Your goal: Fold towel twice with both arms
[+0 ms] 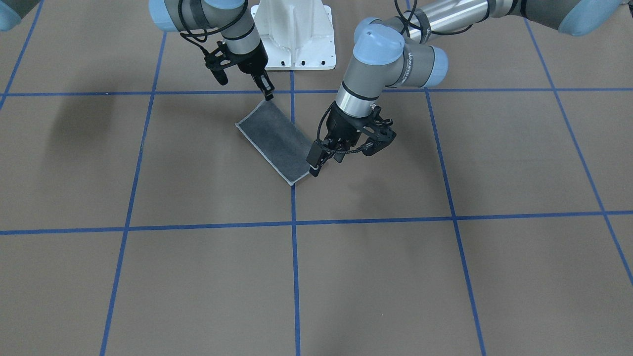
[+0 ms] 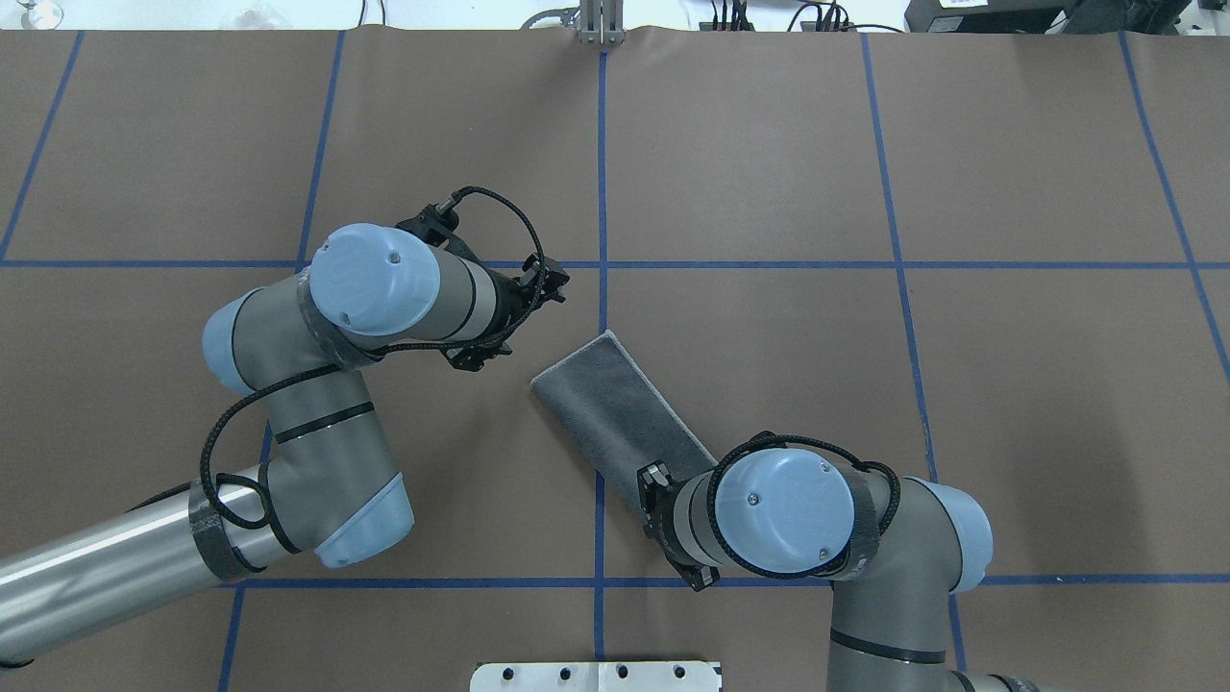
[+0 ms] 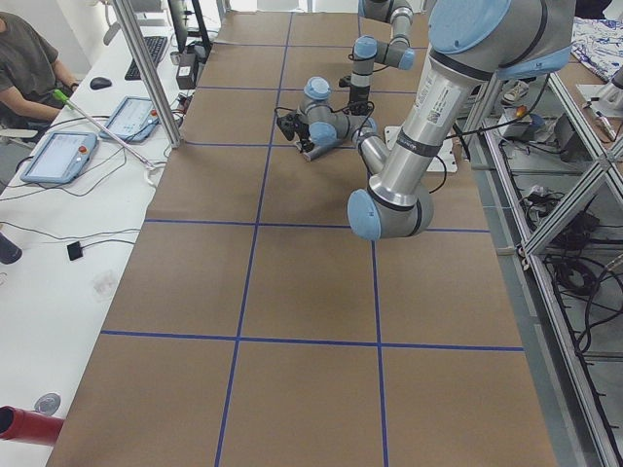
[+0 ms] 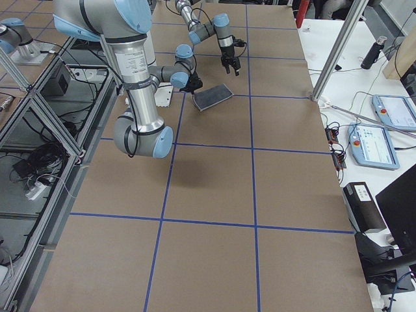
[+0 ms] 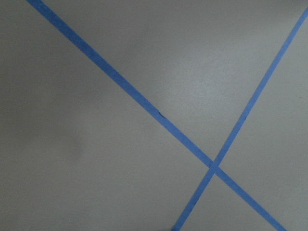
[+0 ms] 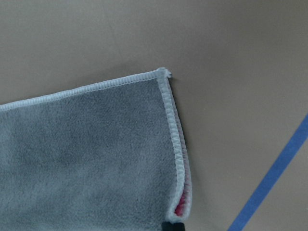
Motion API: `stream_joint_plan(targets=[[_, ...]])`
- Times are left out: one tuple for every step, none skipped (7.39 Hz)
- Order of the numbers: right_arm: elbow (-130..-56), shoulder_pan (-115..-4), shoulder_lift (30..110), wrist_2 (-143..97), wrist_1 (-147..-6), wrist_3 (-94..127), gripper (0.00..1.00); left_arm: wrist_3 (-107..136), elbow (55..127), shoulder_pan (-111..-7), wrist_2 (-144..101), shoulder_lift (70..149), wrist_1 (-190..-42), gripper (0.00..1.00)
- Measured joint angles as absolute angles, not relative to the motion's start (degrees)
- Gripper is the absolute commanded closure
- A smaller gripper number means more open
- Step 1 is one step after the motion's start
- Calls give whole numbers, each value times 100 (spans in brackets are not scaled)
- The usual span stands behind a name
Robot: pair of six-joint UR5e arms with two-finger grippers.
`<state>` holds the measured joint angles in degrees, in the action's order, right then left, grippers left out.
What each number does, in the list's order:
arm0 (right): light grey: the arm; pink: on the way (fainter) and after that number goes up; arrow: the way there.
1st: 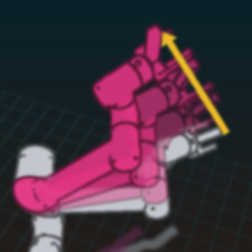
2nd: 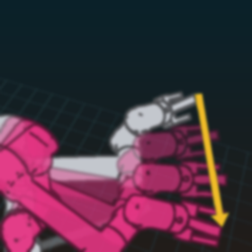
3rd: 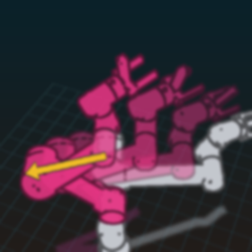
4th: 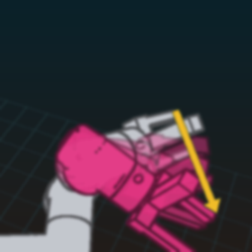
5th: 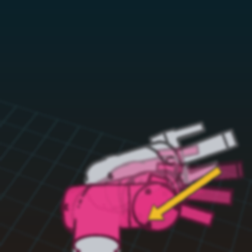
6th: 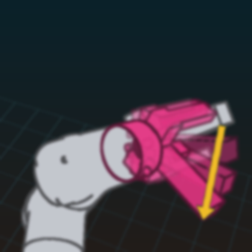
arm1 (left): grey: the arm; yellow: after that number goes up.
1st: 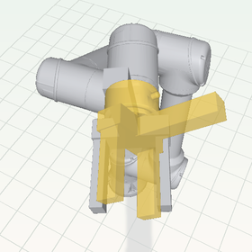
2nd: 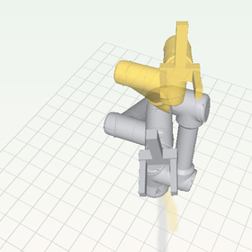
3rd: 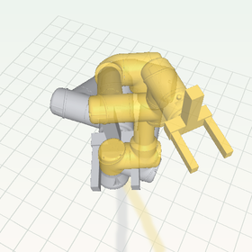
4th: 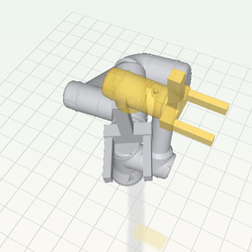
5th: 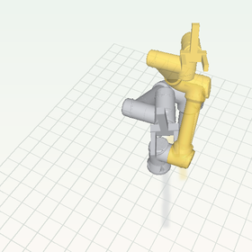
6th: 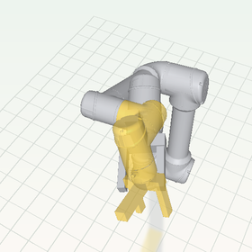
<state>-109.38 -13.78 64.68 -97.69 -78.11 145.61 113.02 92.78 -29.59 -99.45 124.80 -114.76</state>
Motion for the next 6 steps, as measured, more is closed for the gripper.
stream_joint_plan(targets=[[-11022, -1522, 6470, -9780, -7826, 14532, 0, 11303, 9269, -2816, -9920, 12449, -11473, 26], [-11104, -1736, 6482, -9842, -7834, 14496, 0, 11303, 9250, -2678, -9905, 12425, -11471, 36], [-11129, -1954, 6507, -9964, -7838, 14424, 0, 11303, 9215, -2568, -9900, 12405, -11470, 43], [-11123, -2103, 6530, -10062, -7839, 14287, 0, 11301, 9168, -2511, -9898, 12407, -11470, 44], [-11106, -2177, 6547, -10108, -7840, 14176, 0, 11295, 9115, -2485, -9897, 12417, -11471, 48], [-11086, -2199, 6563, -10127, -7840, 14125, 0, 11290, 9064, -2475, -9897, 12429, -11475, 54]])
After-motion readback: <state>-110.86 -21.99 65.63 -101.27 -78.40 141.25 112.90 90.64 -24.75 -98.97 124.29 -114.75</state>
